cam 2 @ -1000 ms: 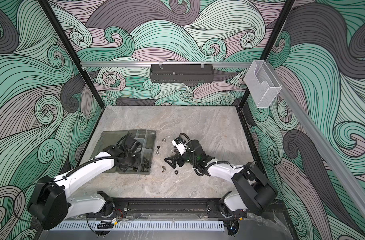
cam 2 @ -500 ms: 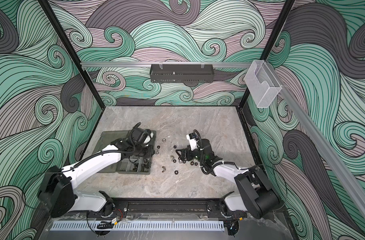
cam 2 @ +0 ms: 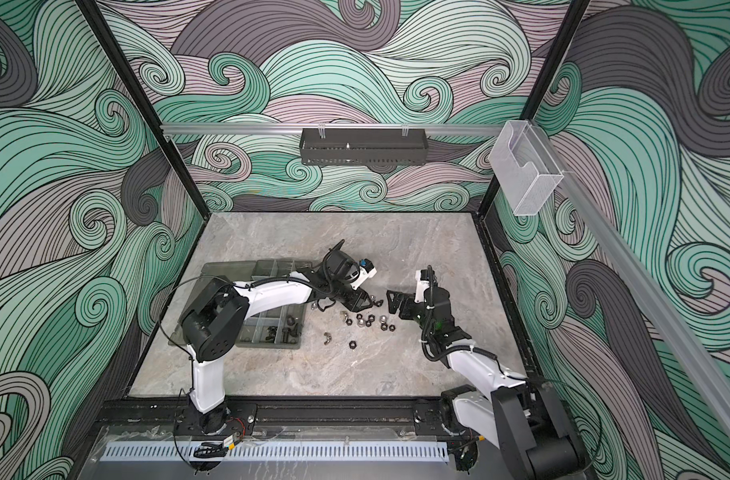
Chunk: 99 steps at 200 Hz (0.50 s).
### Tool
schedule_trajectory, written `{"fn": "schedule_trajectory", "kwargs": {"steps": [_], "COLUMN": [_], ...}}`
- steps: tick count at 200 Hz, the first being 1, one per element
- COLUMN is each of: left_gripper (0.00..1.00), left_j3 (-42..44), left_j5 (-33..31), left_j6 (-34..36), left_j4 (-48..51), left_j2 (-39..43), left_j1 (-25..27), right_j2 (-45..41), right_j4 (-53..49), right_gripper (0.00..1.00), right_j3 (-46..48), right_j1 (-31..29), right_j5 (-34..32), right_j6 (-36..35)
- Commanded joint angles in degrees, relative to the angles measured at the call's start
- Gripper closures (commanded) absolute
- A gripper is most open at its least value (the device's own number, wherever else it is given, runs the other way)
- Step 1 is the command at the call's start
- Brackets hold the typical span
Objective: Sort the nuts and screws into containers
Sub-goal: 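Move the left gripper past the pile while the right gripper nears the nuts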
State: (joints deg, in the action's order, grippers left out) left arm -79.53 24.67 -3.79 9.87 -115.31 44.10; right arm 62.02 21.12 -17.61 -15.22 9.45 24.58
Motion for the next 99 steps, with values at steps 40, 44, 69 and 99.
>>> {"fn": "schedule_trajectory", "kwargs": {"steps": [40, 44, 69, 99], "left_gripper": [0.65, 0.65, 0.65, 0.66], "left_j3": [-7.6, -7.6, -7.7, -9.2], "left_j5": [2.5, 2.6, 3.5, 3.6], "left_j6": [4.9, 4.8, 5.2, 5.3], "left_j4": [1.0, 1.1, 0.6, 2.1], "left_j2": [-6.8, -6.9, -8.4, -10.1], "left_j1": [0.4, 0.4, 0.4, 0.5], "right_j2": [-5.5, -5.3, -4.6, -7.7], "right_j4": [-2.1, -2.0, -2.1, -2.3], "right_gripper": [0.01, 0.01, 0.01, 0.01], "right_j3": [2.3, 2.1, 1.4, 2.3], "right_j1": [0.5, 0.5, 0.5, 0.5], "right_j5": [1.8, 2.6, 4.3, 5.6], "right_j6": [0.2, 0.2, -0.1, -0.8]}}
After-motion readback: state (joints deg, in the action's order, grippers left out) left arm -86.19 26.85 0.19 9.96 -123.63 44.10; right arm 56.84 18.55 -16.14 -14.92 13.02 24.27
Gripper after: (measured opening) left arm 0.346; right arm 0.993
